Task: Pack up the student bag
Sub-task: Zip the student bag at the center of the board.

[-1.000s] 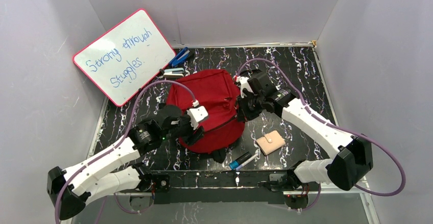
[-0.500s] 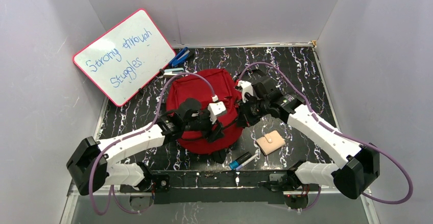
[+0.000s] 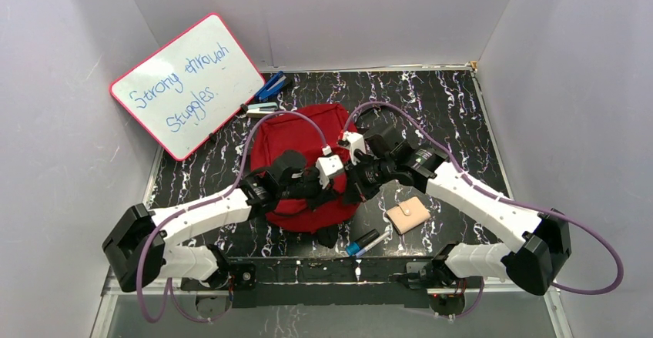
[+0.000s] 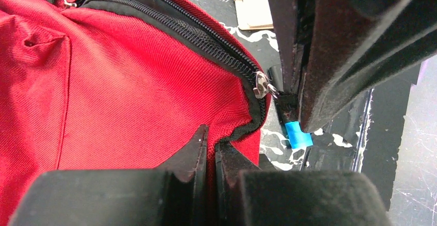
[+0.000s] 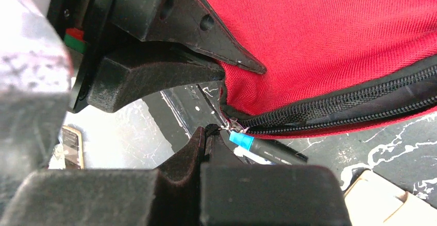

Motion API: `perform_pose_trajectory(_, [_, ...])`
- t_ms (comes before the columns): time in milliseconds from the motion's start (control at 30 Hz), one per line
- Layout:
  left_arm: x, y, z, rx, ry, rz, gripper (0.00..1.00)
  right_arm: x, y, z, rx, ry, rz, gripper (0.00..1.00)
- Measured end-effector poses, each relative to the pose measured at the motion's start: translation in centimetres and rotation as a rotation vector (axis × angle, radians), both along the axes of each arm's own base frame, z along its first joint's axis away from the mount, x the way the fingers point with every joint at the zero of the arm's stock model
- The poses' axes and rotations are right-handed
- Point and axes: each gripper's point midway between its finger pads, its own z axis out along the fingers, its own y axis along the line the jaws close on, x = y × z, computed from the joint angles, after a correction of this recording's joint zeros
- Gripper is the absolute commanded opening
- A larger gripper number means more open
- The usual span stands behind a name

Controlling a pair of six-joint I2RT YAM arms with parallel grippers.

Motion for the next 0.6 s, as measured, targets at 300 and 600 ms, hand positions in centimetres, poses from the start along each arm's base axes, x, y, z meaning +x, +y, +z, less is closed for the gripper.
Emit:
perform_pose_trajectory(300, [-0.4,2.4,2.4,0.006,-0.057,0.045,0.00,1.5,1.1,2.9,0.028,-0.088,-0.064,0.00])
perform_pose_trajectory(600, [-1.0,5.3,5.2,0.051,-0.123,0.068,0.00,4.3,1.5,4.6,-0.020,-0.179,-0.166,0.00])
